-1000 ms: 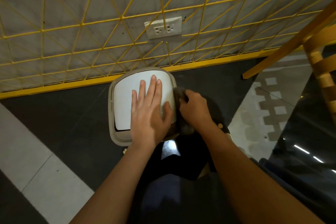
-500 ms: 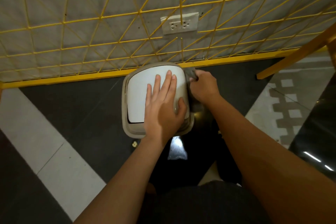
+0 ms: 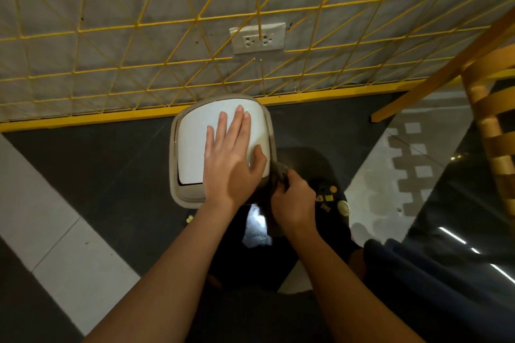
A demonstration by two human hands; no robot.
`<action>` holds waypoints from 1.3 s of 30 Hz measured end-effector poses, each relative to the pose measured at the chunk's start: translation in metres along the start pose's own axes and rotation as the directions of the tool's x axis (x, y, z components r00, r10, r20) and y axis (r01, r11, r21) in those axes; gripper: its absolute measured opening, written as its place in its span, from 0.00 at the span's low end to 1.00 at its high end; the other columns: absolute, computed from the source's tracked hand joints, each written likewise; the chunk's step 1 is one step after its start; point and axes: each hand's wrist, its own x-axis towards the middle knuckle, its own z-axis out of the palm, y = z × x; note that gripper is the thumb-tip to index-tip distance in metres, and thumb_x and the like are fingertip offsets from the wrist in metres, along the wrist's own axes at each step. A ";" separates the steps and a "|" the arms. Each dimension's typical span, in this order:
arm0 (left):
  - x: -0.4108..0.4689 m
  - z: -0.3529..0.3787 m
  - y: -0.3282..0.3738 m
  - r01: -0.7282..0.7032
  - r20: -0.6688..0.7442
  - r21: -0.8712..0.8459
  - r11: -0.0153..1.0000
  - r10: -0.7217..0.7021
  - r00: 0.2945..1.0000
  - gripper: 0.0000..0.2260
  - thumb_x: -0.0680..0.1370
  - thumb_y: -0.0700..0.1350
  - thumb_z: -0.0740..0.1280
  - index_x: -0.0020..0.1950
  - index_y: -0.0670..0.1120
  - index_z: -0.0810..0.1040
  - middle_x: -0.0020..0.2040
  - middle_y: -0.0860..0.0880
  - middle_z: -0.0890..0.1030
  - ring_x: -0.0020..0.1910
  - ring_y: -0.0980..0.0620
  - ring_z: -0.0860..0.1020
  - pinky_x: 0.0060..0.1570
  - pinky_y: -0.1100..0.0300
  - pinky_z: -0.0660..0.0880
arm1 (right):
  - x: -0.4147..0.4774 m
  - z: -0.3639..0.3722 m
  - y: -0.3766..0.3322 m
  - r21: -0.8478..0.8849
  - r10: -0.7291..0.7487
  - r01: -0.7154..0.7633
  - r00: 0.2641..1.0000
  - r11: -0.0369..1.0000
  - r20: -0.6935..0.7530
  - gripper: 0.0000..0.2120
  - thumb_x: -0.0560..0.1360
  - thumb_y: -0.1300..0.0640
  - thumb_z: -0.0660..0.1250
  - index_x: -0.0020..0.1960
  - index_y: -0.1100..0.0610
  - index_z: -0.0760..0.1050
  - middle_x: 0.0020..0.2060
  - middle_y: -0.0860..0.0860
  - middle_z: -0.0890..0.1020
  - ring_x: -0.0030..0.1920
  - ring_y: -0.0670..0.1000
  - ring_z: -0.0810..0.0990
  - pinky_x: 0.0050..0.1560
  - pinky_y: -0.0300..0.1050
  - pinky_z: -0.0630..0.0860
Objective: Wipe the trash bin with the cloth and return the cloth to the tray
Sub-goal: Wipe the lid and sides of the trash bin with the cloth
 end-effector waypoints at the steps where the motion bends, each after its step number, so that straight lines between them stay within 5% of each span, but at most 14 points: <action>1: 0.000 -0.001 0.001 0.002 0.007 -0.005 1.000 -0.002 1.000 0.27 0.75 0.52 0.51 0.72 0.43 0.63 0.74 0.45 0.63 0.74 0.42 0.57 0.71 0.46 0.52 | -0.003 0.001 0.001 0.000 0.007 -0.007 1.000 1.000 -0.001 0.12 0.79 0.64 0.56 0.56 0.63 0.75 0.49 0.57 0.82 0.43 0.48 0.77 0.37 0.27 0.67; 5: 0.003 -0.005 -0.002 0.017 0.043 -0.088 0.996 -0.013 0.999 0.28 0.76 0.55 0.48 0.74 0.45 0.59 0.76 0.48 0.58 0.75 0.45 0.51 0.71 0.53 0.43 | -0.010 -0.001 0.008 -0.034 -0.047 0.046 0.999 0.998 -0.015 0.11 0.78 0.65 0.56 0.54 0.61 0.76 0.46 0.56 0.81 0.43 0.48 0.78 0.40 0.31 0.68; 10: 0.003 -0.025 -0.015 0.004 0.141 -0.428 0.904 0.063 0.988 0.24 0.80 0.48 0.58 0.74 0.47 0.56 0.75 0.55 0.51 0.72 0.59 0.42 0.71 0.57 0.38 | -0.017 0.002 0.017 -0.166 -0.298 0.282 0.951 0.945 -0.082 0.15 0.74 0.69 0.57 0.57 0.64 0.76 0.51 0.59 0.80 0.53 0.56 0.77 0.53 0.38 0.68; 17: 0.006 -0.035 -0.027 -0.078 0.254 -0.327 0.942 0.167 0.953 0.26 0.79 0.49 0.59 0.75 0.49 0.53 0.76 0.52 0.47 0.74 0.53 0.39 0.70 0.57 0.37 | -0.025 0.018 0.047 -0.293 -0.441 0.422 0.898 0.858 0.000 0.21 0.65 0.72 0.72 0.58 0.66 0.77 0.50 0.61 0.82 0.50 0.57 0.82 0.51 0.43 0.78; 24: 0.004 -0.036 -0.032 -0.108 0.240 -0.334 0.936 0.195 0.951 0.28 0.75 0.53 0.57 0.74 0.50 0.56 0.73 0.59 0.49 0.72 0.58 0.41 0.71 0.57 0.40 | -0.033 0.014 0.041 -0.261 -0.489 0.510 0.860 0.820 0.145 0.18 0.62 0.64 0.65 0.52 0.62 0.80 0.45 0.56 0.84 0.45 0.54 0.83 0.45 0.42 0.79; 28: -0.001 -0.047 -0.034 -0.114 0.224 -0.387 0.915 0.213 0.951 0.27 0.71 0.49 0.62 0.70 0.52 0.66 0.72 0.59 0.58 0.73 0.59 0.50 0.71 0.62 0.43 | -0.034 0.009 0.045 -0.228 -0.504 0.557 0.826 0.799 0.254 0.19 0.65 0.69 0.64 0.55 0.62 0.79 0.48 0.57 0.83 0.49 0.56 0.81 0.49 0.41 0.74; 34: -0.005 -0.041 -0.016 -0.108 0.072 -0.277 0.955 0.133 0.989 0.22 0.73 0.56 0.57 0.65 0.51 0.73 0.67 0.53 0.71 0.72 0.52 0.61 0.72 0.59 0.49 | -0.025 -0.015 0.036 -0.007 -0.204 0.204 0.977 0.979 -0.056 0.11 0.76 0.66 0.62 0.55 0.61 0.78 0.49 0.55 0.81 0.49 0.49 0.77 0.47 0.29 0.66; 37: 0.005 -0.029 0.002 -0.065 0.048 -0.104 0.992 0.070 0.996 0.26 0.76 0.57 0.57 0.72 0.50 0.62 0.75 0.47 0.60 0.75 0.45 0.52 0.72 0.54 0.43 | -0.010 -0.035 0.027 0.196 0.113 -0.108 0.994 0.975 -0.014 0.09 0.78 0.62 0.59 0.54 0.57 0.76 0.45 0.53 0.78 0.46 0.49 0.75 0.41 0.33 0.67; 39: 0.012 -0.021 0.011 0.009 0.074 -0.023 1.000 -0.007 0.997 0.27 0.79 0.56 0.57 0.75 0.51 0.54 0.77 0.46 0.51 0.76 0.43 0.46 0.72 0.51 0.41 | -0.004 -0.047 0.024 0.400 0.239 -0.240 0.970 0.884 0.053 0.08 0.78 0.61 0.58 0.47 0.53 0.75 0.46 0.54 0.79 0.44 0.49 0.74 0.44 0.38 0.69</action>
